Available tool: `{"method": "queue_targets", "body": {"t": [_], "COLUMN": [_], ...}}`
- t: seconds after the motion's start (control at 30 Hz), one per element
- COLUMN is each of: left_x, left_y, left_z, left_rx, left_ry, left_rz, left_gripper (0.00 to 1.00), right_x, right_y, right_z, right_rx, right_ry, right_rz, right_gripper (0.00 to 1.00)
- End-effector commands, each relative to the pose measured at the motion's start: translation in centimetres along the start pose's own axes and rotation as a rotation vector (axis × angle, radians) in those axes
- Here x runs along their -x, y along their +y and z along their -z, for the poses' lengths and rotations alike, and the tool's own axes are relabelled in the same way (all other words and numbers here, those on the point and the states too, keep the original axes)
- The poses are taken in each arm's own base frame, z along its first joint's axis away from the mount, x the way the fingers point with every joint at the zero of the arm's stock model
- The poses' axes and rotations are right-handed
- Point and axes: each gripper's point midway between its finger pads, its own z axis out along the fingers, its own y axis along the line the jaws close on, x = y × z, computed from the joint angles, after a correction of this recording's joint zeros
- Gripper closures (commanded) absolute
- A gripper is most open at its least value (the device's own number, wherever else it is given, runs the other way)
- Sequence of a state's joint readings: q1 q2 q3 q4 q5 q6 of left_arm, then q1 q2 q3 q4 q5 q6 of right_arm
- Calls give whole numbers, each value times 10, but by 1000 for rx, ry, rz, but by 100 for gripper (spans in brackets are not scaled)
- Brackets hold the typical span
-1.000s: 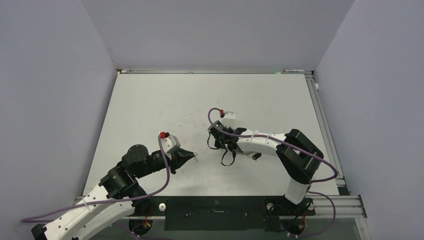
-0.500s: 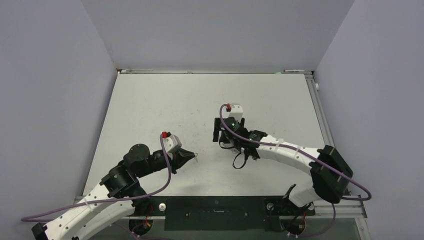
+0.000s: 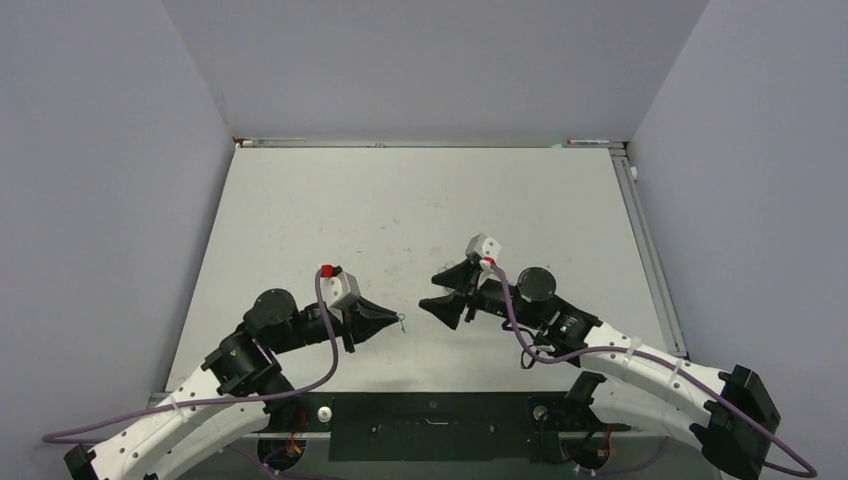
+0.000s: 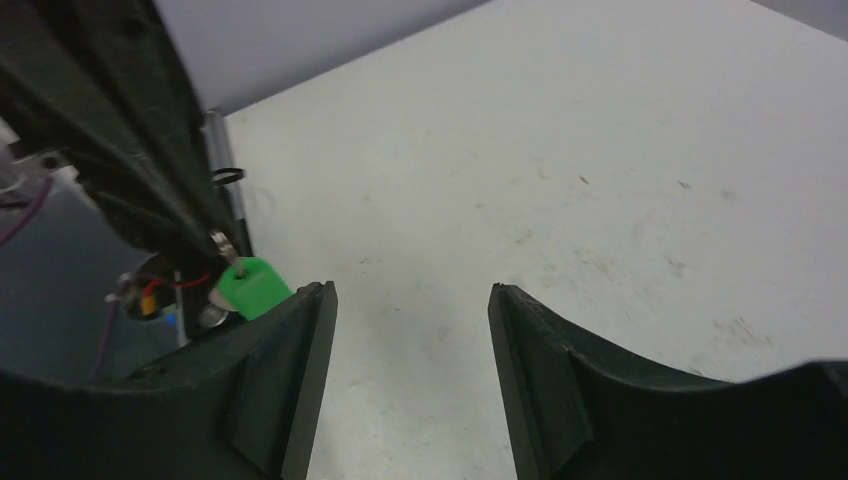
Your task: Put the keys on the keyring
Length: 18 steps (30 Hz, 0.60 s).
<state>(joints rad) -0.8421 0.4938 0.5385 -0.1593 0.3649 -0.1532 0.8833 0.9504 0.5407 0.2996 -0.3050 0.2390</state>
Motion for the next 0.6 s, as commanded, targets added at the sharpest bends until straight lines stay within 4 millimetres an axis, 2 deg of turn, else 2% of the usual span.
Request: {"method": "queue_targets", "body": {"t": [0.0, 0.1, 0.23, 0.33, 0.57], "left_x": [24, 25, 23, 31, 32], "left_y": [-24, -28, -31, -33, -35], "left_z": [-1, -1, 1, 2, 2], "left_rx": [-131, -158, -169, -175, -190], "left_ry": [-95, -96, -96, -133, -138], "left_rz": [-10, -3, 8, -6, -3], "left_gripper": [100, 100, 100, 100, 100], "right_x": [35, 41, 44, 45, 38], "right_y": [78, 95, 106, 110, 114], "right_z": [20, 26, 30, 32, 22], "right_rx": [446, 539, 603, 627, 646], "right_ry": [-154, -172, -170, -166, -134], "right_rz": [103, 108, 119, 124, 129], "right_gripper": [44, 48, 52, 53, 58]}}
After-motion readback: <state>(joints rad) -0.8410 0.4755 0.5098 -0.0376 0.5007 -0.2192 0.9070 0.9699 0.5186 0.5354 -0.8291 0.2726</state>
